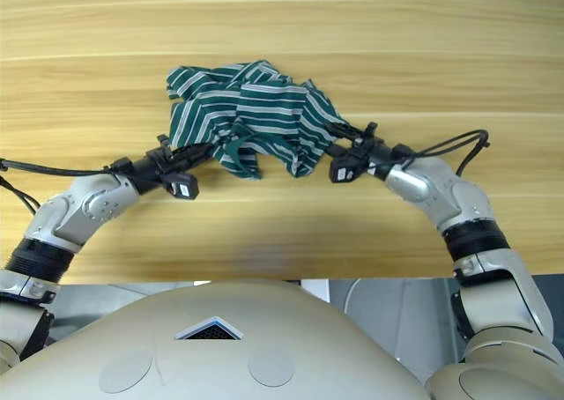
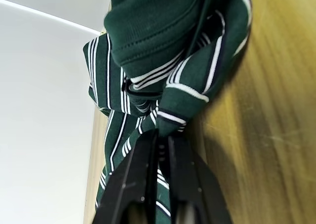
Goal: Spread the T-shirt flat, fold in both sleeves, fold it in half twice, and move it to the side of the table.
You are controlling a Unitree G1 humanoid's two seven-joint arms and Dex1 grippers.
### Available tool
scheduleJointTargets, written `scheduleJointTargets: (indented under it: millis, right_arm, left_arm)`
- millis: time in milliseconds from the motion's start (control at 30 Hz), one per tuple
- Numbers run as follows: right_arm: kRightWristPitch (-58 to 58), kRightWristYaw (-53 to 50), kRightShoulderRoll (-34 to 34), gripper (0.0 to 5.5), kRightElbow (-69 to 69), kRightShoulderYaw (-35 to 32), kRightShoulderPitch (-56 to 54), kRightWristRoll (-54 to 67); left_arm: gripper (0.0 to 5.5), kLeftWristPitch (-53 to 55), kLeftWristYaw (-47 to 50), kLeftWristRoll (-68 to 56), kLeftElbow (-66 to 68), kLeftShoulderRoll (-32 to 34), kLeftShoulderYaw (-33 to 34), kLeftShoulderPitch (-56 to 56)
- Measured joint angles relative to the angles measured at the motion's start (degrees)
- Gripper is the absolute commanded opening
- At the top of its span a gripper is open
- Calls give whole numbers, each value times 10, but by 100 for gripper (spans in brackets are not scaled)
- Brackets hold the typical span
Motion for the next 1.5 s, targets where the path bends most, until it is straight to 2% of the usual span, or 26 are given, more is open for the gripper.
scheduleJointTargets:
  millis: [133,333,567,700,767,867,967,1100,1200,1267,1333,1400,1500]
  right_arm:
    - [-6,-4,1,71,29,5,-12,3]
    - [-12,-7,0,1,32,6,-17,8]
    - [-13,1,-5,1,0,-6,13,46]
    - [-35,48,2,1,-47,-35,65,193]
    - [-42,60,1,1,-72,-71,71,278]
    - [-58,81,-1,0,-124,-132,86,412]
    - [-65,111,0,0,-169,-176,109,529]
    - [-64,163,22,0,-250,-241,132,715]
    - [-40,216,51,0,-285,-253,131,811]
    - [6,241,82,0,-293,-264,89,869]
    - [34,231,101,0,-262,-268,19,836]
    - [28,203,114,0,-192,-263,-31,715]
    - [1,151,118,0,-86,-257,-43,524]
  left_arm:
    - [33,1,1,0,-3,0,0,1]
    - [33,4,2,0,-5,0,1,2]
    - [33,5,23,-21,-4,-7,15,16]
    - [33,-22,37,-138,-9,-30,56,27]
    - [33,-29,34,-215,-24,-39,83,28]
    - [2,-51,30,-321,-40,-44,128,25]
    - [2,-77,6,-393,-39,-51,139,24]
    - [2,-143,-48,-551,-54,-68,157,26]
    - [2,-161,-102,-641,-61,-76,158,18]
    - [2,-153,-147,-716,-54,-91,171,-19]
    - [2,-143,-170,-729,-14,-99,183,-63]
    - [2,-145,-195,-687,28,-107,174,-72]
    - [2,-172,-218,-558,86,-111,136,-45]
